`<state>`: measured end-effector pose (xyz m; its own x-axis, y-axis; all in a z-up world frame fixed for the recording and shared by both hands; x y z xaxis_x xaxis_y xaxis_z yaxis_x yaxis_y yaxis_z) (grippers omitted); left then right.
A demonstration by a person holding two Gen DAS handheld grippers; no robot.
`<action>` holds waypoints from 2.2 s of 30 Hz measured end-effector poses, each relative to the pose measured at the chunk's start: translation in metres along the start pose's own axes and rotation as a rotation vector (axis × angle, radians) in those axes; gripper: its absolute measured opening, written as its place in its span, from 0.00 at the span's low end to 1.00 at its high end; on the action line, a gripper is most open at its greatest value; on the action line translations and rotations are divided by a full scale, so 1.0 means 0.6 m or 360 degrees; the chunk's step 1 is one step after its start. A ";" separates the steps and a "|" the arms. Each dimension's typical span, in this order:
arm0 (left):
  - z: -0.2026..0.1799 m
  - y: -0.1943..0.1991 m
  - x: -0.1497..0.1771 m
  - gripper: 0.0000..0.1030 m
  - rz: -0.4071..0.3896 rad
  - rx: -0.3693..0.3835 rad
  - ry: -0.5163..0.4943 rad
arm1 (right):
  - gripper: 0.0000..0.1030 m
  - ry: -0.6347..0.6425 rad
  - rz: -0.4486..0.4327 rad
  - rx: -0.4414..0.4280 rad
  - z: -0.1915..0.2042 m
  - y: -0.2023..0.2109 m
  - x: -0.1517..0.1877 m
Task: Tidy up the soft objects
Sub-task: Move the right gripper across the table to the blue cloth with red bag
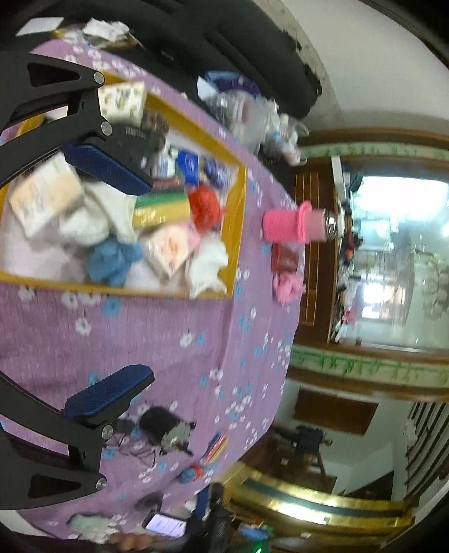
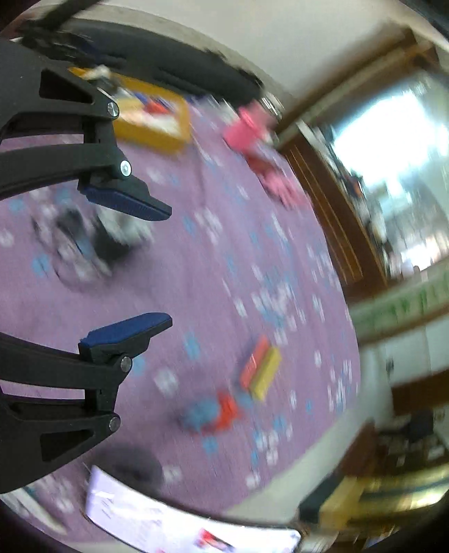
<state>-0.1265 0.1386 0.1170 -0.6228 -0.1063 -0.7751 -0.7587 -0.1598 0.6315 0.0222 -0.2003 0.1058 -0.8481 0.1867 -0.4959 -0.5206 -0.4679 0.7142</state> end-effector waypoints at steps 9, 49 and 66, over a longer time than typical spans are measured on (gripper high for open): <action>-0.004 -0.035 -0.002 0.97 0.0032 0.0124 -0.0016 | 0.52 -0.0273 0.0073 0.0426 -0.170 -0.109 -0.135; 0.008 -0.088 0.009 0.97 0.0135 0.0216 0.0155 | 0.55 -0.0026 0.0757 -0.0540 0.035 -0.281 -0.066; -0.011 -0.094 0.019 0.97 0.0174 0.0301 0.0173 | 0.54 -0.0147 0.0512 0.1001 -0.183 -0.134 -0.111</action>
<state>-0.0897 0.1399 0.0723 -0.6870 -0.2194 -0.6928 -0.7164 0.0443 0.6963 0.1316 -0.2702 0.0272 -0.9597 0.2086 -0.1885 -0.1776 0.0702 0.9816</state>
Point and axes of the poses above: each gripper's, at about its wrist camera, not at the fingertips, and y roughly against the way its jaws point, z to its left, x to its underside, the point moved 5 cm from there along -y, roughly the way its jaws point, and after that the axes turned 9 degrees about -x, right-handed, at the moved point
